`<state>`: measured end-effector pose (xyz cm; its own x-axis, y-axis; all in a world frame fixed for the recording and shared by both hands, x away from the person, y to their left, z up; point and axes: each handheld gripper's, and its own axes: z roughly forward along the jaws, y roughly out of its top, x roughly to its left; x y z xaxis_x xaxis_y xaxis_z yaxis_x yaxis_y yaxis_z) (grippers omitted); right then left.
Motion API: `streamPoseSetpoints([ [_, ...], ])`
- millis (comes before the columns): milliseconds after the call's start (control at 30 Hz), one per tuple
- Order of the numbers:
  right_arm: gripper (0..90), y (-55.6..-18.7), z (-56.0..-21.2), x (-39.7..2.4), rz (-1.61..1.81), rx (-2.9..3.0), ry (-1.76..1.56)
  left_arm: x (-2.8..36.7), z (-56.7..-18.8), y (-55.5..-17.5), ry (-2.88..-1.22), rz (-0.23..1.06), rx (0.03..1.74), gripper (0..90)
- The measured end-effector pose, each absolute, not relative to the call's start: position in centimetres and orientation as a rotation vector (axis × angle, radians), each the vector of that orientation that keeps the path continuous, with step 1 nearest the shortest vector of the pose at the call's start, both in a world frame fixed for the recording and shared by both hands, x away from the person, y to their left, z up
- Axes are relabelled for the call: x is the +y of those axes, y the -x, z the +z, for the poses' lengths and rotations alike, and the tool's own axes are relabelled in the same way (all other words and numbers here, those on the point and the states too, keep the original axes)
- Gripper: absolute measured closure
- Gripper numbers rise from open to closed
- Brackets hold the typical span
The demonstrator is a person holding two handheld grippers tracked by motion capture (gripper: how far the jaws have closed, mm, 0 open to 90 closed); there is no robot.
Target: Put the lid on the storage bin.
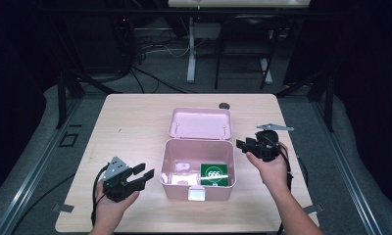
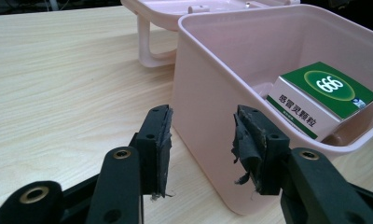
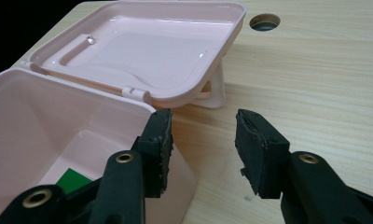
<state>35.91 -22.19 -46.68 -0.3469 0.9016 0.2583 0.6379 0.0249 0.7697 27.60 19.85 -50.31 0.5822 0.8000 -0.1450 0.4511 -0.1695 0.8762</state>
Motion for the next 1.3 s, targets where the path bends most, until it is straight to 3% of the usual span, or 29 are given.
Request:
streamPoseSetpoints([
  [733,59.0,-39.6,-44.8,-21.4,1.148,2.033,-1.643,18.0,-48.4,-27.6,-1.836,0.395,0.935,63.6],
  [1300,60.5,-42.0,-44.1,-20.4,1.084,2.042,-1.682,16.7,-48.9,-28.1,-1.891,0.376,0.908,69.9],
])
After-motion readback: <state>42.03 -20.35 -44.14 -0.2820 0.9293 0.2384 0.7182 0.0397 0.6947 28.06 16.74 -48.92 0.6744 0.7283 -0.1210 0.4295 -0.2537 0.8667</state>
